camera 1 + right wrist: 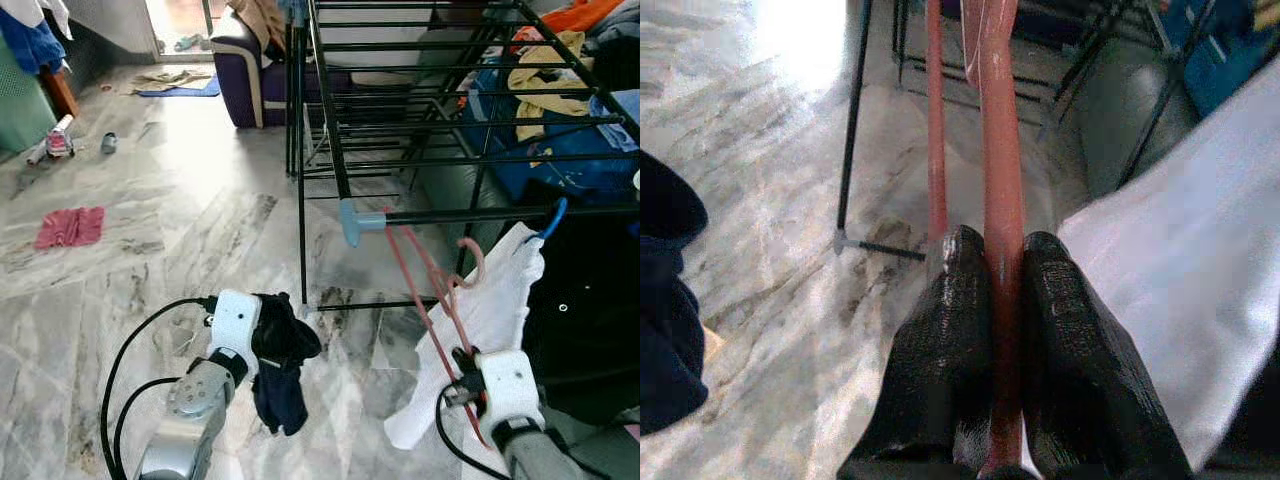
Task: Hang hanger
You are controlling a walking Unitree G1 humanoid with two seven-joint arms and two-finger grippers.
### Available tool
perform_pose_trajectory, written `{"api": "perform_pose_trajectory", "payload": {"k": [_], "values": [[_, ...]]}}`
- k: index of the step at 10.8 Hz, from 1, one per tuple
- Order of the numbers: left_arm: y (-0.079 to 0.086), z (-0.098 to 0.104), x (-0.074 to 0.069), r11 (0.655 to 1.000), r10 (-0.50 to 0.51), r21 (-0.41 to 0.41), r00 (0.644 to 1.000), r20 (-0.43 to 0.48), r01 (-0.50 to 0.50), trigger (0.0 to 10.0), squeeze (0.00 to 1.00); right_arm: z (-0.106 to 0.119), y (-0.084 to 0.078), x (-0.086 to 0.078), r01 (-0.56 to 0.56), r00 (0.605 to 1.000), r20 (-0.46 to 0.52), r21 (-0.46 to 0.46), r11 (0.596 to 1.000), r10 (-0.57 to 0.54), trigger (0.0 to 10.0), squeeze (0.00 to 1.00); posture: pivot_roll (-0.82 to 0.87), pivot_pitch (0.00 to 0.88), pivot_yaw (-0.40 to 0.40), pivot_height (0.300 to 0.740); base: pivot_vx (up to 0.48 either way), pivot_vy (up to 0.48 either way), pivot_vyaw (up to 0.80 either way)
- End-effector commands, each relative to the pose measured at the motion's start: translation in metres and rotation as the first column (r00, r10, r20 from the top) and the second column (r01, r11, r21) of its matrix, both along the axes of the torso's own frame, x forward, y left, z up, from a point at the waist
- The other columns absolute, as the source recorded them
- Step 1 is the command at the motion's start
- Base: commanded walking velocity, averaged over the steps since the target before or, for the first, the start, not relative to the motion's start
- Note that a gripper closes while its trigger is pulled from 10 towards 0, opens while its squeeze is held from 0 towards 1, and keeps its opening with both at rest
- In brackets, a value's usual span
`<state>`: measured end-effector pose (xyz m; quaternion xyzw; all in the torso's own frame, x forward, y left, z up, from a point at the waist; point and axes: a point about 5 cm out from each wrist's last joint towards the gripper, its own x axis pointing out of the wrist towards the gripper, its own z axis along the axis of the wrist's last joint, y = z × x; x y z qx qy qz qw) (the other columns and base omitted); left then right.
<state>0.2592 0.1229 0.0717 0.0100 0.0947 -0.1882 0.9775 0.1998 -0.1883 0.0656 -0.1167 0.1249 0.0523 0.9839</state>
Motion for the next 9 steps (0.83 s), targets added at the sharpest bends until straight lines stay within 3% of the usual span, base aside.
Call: {"api": "perform_pose_trajectory", "payload": {"k": [1, 3, 9], "values": [[-0.001, 0.007, 0.004, 1.000, -0.008, 0.005, 0.999, 0.037, 0.008, 10.0, 0.00, 0.003, 0.002, 0.002, -0.015, 1.000, 0.014, 0.002, 1.000, 0.015, 0.0, 0.00, 0.01, 0.048, -0.046, 0.740, 0.000, 0.000, 0.00], [-0.001, 0.017, 0.008, 1.000, -0.011, 0.030, 0.997, 0.077, 0.008, 10.0, 0.00, 0.005, -0.001, 0.011, -0.016, 1.000, 0.024, 0.018, 1.000, 0.015, 0.0, 0.00, 0.02, 0.045, -0.050, 0.740, 0.000, 0.000, 0.00], [0.010, 0.016, 0.009, 0.999, 0.024, 0.046, 0.996, 0.080, -0.028, 10.0, 0.00, 0.006, 0.009, 0.021, -0.046, 0.998, 0.035, 0.066, 0.997, 0.044, 0.0, 0.00, 0.03, 0.047, -0.053, 0.740, -0.282, 0.000, 0.00]]}}
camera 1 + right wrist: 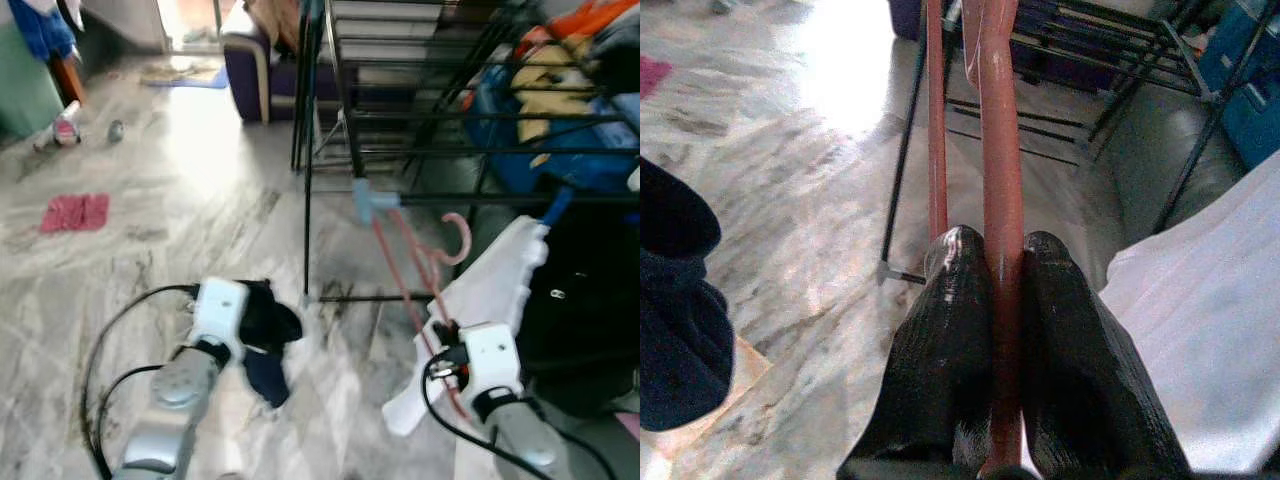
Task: Hang hanger
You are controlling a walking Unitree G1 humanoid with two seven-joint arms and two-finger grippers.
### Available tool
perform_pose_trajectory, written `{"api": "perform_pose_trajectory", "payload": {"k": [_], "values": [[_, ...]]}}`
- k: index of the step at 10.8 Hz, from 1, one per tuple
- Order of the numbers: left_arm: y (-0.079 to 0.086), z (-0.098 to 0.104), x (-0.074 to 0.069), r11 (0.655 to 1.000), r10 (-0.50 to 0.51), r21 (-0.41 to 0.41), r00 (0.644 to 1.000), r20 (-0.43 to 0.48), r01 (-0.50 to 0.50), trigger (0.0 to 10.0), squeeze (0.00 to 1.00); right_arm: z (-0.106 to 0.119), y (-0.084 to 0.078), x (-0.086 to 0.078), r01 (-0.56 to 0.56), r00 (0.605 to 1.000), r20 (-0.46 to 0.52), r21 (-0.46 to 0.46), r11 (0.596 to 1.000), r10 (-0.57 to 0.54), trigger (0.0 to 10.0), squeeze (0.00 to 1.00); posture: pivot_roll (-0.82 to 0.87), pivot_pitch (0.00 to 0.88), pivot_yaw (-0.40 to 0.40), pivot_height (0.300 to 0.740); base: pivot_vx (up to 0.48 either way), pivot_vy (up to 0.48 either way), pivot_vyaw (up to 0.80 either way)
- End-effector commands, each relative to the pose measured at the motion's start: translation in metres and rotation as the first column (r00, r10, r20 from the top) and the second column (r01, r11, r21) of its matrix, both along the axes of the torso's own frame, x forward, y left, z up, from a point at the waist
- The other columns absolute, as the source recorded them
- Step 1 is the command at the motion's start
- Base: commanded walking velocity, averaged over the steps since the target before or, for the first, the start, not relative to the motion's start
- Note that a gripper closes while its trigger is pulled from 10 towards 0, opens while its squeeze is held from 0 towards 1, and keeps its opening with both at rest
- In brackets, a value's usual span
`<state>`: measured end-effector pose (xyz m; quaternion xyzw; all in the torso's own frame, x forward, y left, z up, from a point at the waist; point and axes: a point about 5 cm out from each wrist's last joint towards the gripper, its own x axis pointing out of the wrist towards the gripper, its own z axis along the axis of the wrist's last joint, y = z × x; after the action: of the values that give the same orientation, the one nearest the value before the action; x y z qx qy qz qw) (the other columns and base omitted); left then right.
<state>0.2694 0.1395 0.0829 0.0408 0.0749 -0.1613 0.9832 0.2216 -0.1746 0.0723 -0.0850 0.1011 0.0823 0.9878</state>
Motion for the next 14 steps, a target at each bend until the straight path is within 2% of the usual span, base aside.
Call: {"api": "perform_pose_trajectory", "payload": {"k": [1, 7, 14], "values": [[-0.009, 0.004, -0.002, 0.999, -0.030, -0.012, 0.999, 0.024, 0.030, 10.0, 0.00, -0.001, -0.004, -0.001, 0.005, 1.000, -0.005, -0.001, 1.000, -0.005, 0.0, 0.00, 0.03, 0.047, -0.052, 0.740, -0.319, 0.000, 0.00], [-0.011, 0.002, -0.004, 0.999, -0.046, -0.010, 0.999, 0.014, 0.046, 10.0, 0.00, -0.002, -0.001, 0.003, -0.004, 1.000, -0.007, 0.016, 1.000, 0.004, 0.0, 0.00, 0.03, 0.050, -0.053, 0.740, -0.321, 0.000, 0.00], [-0.021, 0.004, -0.005, 0.996, -0.086, -0.016, 0.996, 0.015, 0.086, 10.0, 0.00, 0.012, -0.011, 0.039, 0.028, 0.998, 0.053, 0.020, 0.999, -0.030, 0.0, 0.00, 0.04, 0.059, -0.050, 0.740, -0.336, 0.000, 0.00]]}}
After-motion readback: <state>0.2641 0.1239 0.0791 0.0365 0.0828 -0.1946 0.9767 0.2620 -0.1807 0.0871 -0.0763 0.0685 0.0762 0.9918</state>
